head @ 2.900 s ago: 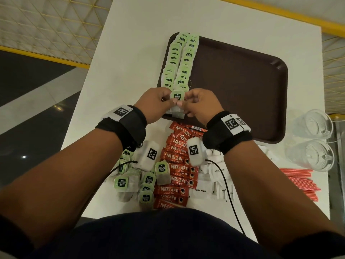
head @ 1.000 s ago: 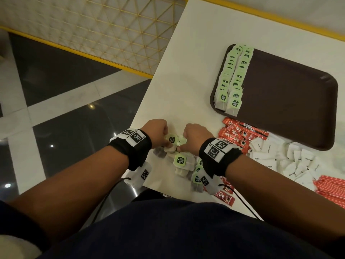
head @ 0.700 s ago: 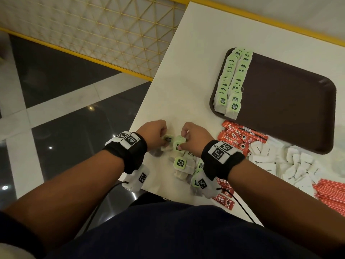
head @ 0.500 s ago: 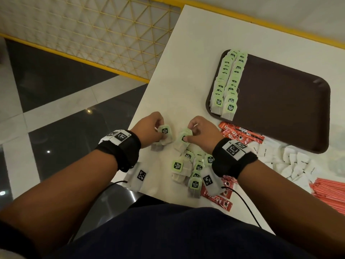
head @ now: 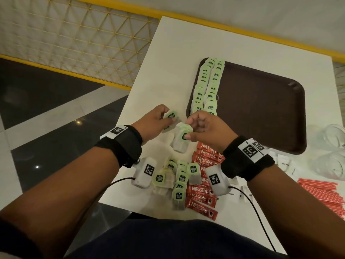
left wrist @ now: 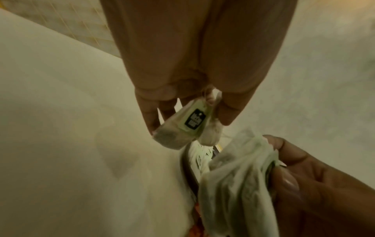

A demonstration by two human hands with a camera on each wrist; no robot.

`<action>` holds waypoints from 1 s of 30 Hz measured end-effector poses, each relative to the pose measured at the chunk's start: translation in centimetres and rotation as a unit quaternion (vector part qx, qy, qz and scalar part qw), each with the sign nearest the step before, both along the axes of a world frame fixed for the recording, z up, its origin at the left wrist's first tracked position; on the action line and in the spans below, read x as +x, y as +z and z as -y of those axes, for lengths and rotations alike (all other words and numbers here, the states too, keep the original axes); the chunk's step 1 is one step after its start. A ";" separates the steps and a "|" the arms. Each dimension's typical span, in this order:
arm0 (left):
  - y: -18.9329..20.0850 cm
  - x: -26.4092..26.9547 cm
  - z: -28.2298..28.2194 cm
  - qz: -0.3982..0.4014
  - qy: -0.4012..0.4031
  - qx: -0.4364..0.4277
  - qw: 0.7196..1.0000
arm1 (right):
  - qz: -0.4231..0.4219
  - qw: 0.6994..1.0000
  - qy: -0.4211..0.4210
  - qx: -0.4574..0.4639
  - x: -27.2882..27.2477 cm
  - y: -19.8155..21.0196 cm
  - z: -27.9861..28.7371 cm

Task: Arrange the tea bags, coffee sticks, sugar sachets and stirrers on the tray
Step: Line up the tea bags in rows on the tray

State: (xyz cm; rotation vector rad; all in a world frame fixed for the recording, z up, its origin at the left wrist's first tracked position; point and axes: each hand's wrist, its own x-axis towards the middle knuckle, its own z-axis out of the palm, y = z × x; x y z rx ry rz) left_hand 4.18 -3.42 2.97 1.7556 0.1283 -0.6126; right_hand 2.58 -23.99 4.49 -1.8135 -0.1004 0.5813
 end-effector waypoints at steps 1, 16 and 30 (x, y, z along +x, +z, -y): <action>0.2 0.2 0.6 -0.016 0.003 -0.022 1.000 | 0.003 1.000 -0.007 -0.001 0.3 0.1 0.3; 0.3 2.8 6.5 -0.077 0.022 -0.159 0.984 | 0.086 0.989 -0.087 -0.078 4.4 -0.6 3.3; -2.5 4.1 6.4 -0.039 0.098 -0.182 0.978 | -0.137 0.977 -0.157 0.037 6.2 -2.3 3.5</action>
